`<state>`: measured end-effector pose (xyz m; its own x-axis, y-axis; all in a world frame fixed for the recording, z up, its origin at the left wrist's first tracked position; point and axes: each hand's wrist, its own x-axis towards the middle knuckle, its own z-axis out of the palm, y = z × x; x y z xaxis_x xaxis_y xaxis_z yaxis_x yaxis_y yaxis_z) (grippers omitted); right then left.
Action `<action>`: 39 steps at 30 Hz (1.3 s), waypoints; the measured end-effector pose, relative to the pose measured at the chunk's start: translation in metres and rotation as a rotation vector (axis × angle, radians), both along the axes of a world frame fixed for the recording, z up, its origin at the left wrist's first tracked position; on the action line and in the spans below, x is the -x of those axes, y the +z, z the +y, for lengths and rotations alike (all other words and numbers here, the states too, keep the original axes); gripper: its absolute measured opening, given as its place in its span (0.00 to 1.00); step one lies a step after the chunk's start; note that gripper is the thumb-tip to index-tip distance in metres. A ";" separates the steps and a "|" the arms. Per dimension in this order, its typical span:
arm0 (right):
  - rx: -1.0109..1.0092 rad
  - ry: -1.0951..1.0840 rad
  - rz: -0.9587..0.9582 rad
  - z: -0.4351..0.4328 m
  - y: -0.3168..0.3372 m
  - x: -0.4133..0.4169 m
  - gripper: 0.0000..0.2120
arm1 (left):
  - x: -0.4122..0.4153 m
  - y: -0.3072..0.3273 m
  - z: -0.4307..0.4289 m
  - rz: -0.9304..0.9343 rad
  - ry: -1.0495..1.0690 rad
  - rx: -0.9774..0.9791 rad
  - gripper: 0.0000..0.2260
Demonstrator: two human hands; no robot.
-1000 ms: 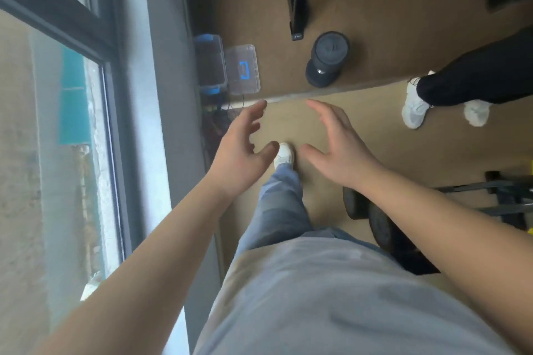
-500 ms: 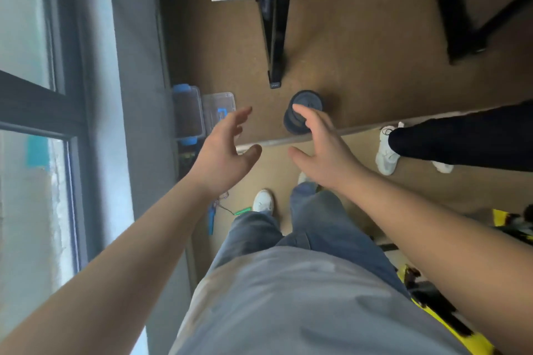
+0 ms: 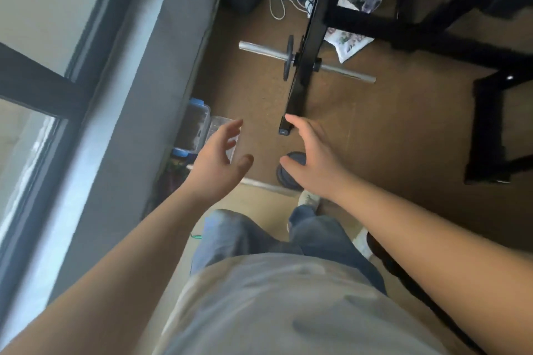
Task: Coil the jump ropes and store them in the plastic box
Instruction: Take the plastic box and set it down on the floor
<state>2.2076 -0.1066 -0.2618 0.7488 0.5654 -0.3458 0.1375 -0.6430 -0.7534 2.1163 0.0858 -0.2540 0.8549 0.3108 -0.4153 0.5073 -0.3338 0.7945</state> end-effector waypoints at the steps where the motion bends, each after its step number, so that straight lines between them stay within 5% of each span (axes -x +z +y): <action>1: 0.001 0.027 0.013 -0.007 0.003 -0.012 0.35 | -0.007 0.001 -0.010 -0.010 0.029 0.003 0.29; 14: -0.001 0.344 -0.013 0.029 0.012 -0.094 0.36 | -0.035 0.009 -0.025 0.012 0.281 -0.068 0.29; 39: 0.159 0.719 -0.006 0.271 0.006 -0.078 0.33 | 0.017 0.003 0.181 0.025 0.651 -0.033 0.28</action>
